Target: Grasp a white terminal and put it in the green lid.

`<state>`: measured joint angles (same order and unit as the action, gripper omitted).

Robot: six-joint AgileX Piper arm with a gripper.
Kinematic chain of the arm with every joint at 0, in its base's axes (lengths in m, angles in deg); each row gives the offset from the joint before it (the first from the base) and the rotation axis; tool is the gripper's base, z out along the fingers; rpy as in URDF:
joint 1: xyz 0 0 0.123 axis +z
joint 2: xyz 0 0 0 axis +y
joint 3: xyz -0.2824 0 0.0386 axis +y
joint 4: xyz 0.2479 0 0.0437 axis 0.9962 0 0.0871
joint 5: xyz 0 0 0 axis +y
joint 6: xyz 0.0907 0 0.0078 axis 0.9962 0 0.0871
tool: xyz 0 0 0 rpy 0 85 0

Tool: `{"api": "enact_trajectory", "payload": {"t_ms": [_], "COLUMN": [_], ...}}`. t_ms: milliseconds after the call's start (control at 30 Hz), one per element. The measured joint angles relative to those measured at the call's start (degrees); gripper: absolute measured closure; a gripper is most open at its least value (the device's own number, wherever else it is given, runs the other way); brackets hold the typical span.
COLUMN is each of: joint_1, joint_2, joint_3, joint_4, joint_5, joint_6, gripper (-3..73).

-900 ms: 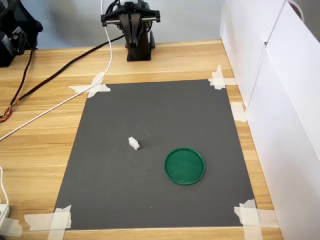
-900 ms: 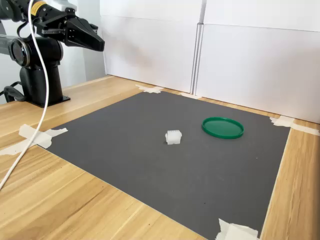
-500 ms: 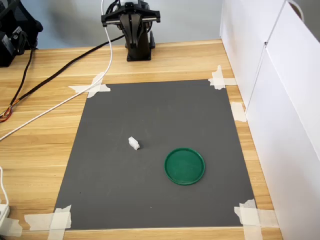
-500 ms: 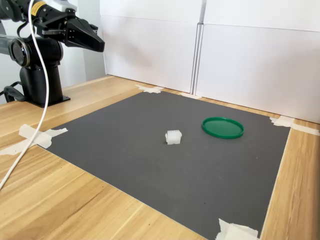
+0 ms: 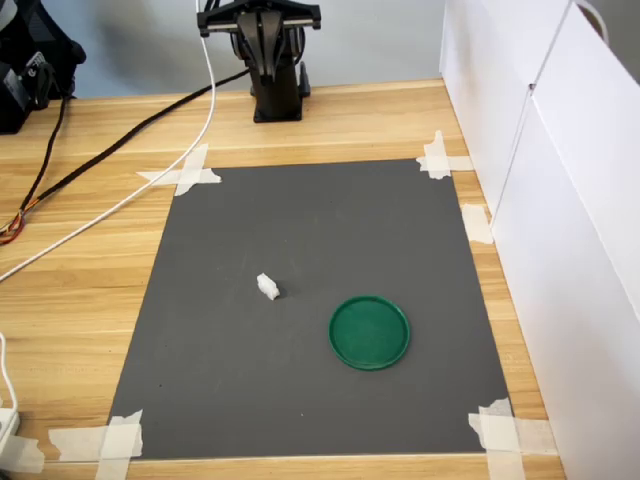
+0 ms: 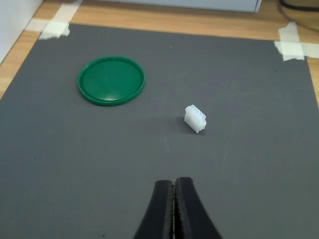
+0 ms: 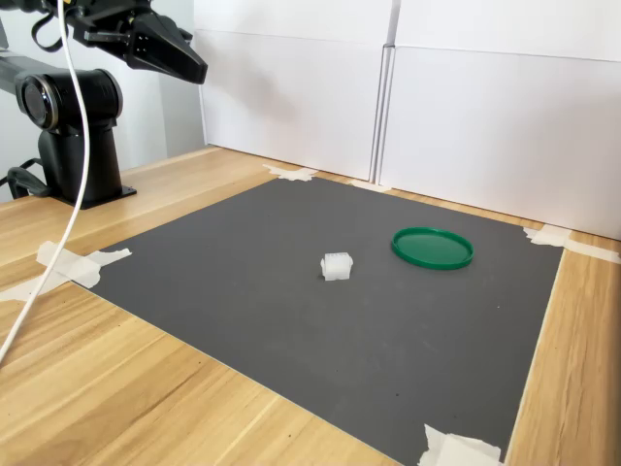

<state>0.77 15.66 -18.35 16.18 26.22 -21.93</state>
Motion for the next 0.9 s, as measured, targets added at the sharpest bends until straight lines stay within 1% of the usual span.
{"api": "enact_trajectory", "payload": {"t_ms": [367,433,500,600,833,900], "joint_1": [0.0,0.0,0.0,0.0,0.0,0.0], "joint_2": [29.3,34.0,38.3,43.3,53.9,56.5], "joint_3": [-15.9,-18.8,-22.1,-27.6,-40.4,-43.3], "joint_4": [-0.4,-1.3,-3.2,-5.4,-6.0,-6.8], "joint_5": [0.2,0.3,1.5,5.3,19.8,23.1], "joint_6": [-0.6,-0.6,-1.0,-1.8,-6.4,-8.4], "gripper": [71.6,71.6,71.6,71.6,71.6,71.6]}}
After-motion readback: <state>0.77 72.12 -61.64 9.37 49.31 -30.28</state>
